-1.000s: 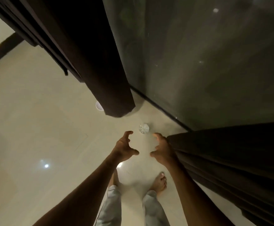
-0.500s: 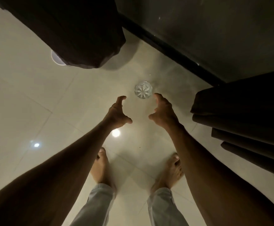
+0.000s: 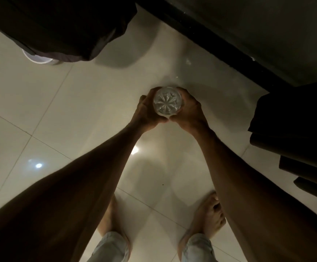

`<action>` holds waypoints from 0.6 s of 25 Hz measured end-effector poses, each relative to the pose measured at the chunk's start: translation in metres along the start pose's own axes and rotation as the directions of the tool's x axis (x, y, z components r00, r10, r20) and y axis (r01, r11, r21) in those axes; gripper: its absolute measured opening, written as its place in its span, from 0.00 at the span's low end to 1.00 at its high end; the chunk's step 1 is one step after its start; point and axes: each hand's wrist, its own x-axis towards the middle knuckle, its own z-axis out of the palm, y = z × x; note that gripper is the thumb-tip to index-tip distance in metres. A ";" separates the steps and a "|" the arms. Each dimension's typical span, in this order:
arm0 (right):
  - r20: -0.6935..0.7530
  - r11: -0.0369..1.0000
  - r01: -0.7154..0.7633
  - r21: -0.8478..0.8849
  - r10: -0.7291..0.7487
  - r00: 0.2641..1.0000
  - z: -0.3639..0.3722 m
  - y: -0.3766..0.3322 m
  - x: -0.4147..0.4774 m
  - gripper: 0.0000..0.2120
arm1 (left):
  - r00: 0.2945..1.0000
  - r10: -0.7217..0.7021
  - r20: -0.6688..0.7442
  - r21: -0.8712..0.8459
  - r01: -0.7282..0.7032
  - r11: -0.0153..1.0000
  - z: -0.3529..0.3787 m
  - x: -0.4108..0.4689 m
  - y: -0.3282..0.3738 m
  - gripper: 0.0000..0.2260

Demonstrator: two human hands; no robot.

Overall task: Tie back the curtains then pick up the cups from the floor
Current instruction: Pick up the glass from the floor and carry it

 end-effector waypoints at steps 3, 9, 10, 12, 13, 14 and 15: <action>-0.008 0.999 0.031 -0.003 -0.032 0.999 -0.001 -0.006 0.004 0.34 | 0.999 0.030 -0.027 -0.034 -0.031 0.999 0.002 0.008 -0.002 0.42; 0.013 0.996 0.060 -0.072 -0.059 0.998 -0.010 -0.022 -0.001 0.35 | 1.000 0.022 -0.013 -0.174 -0.024 0.984 -0.015 -0.003 0.009 0.37; 0.013 0.994 0.067 -0.084 -0.066 0.998 -0.011 -0.026 -0.002 0.35 | 1.000 0.028 -0.013 -0.196 -0.030 0.980 -0.019 -0.005 0.012 0.36; 0.023 0.992 0.085 -0.092 -0.084 0.996 -0.025 -0.043 -0.017 0.36 | 0.999 0.045 -0.004 -0.209 -0.045 0.977 -0.035 -0.022 0.028 0.36; 0.025 0.991 0.092 -0.094 -0.090 0.996 -0.034 -0.053 -0.025 0.37 | 0.998 0.056 0.001 -0.203 -0.054 0.978 -0.044 -0.031 0.038 0.36; 0.027 0.991 0.095 -0.094 -0.093 0.995 -0.042 -0.064 -0.033 0.38 | 0.998 0.064 0.005 -0.186 -0.062 0.981 -0.052 -0.039 0.048 0.37; 0.026 0.991 0.094 -0.095 -0.092 0.995 -0.052 -0.078 -0.043 0.39 | 0.997 0.077 0.008 -0.167 -0.074 0.983 -0.063 -0.050 0.063 0.37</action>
